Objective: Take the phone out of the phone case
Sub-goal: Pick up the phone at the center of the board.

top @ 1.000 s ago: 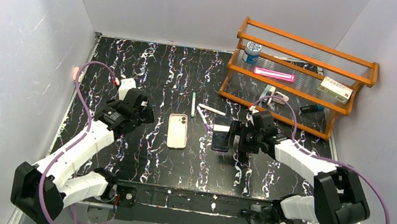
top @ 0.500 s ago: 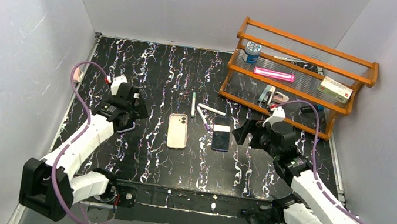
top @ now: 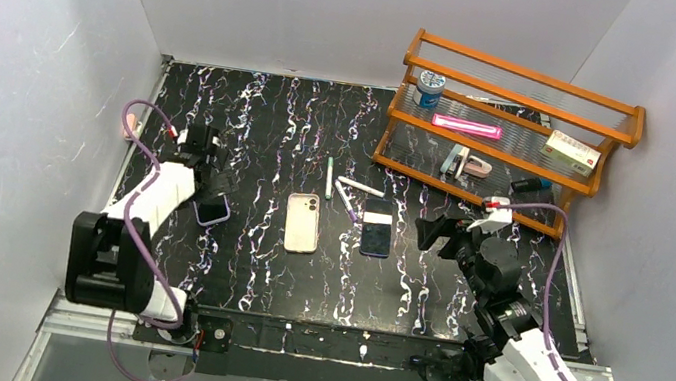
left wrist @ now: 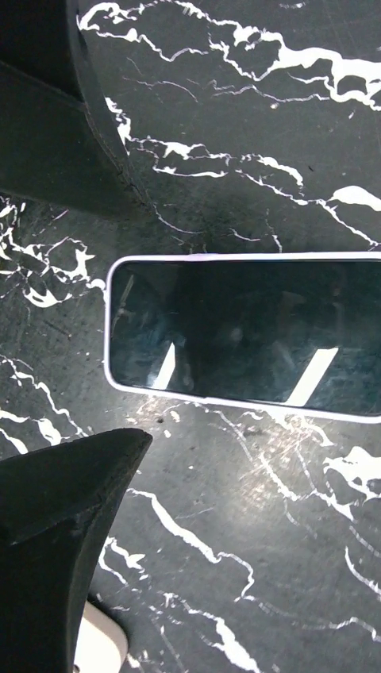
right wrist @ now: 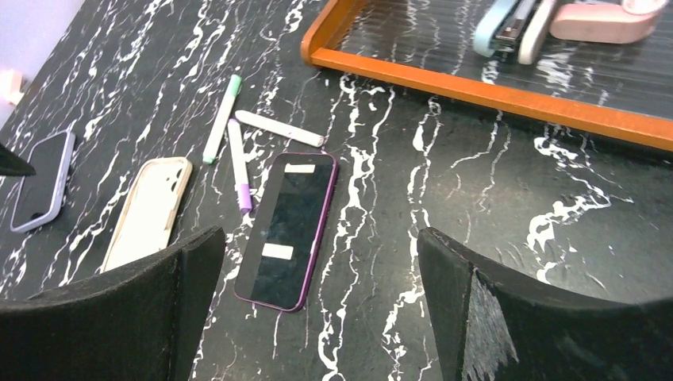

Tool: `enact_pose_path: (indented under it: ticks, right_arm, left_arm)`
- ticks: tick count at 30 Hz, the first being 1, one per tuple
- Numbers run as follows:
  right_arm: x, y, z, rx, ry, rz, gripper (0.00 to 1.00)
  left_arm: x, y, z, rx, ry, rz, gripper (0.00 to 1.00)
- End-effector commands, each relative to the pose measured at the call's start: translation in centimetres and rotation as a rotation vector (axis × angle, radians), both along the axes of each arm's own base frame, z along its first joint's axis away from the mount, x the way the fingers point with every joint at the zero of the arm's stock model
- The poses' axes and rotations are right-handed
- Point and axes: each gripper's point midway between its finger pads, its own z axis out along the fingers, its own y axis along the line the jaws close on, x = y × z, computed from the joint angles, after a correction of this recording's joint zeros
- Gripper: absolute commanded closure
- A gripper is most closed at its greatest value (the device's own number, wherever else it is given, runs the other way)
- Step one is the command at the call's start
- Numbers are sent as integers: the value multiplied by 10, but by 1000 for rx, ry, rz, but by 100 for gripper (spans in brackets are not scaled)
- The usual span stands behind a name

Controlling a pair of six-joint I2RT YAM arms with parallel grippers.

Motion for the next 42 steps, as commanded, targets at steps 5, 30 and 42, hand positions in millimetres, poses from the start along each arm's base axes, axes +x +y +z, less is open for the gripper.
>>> enact_pose_path:
  ticks: [5, 30, 42]
  right_arm:
    - [5, -20, 11, 78, -74, -135, 1]
    - [6, -5, 1, 69, -29, -65, 1]
    - [4, 7, -6, 28, -6, 13, 1]
  left_arm:
    - [16, 10, -20, -113, 71, -5, 2]
    - [0, 6, -71, -186, 293, -69, 12]
    - [-5, -3, -85, -121, 386, -129, 10]
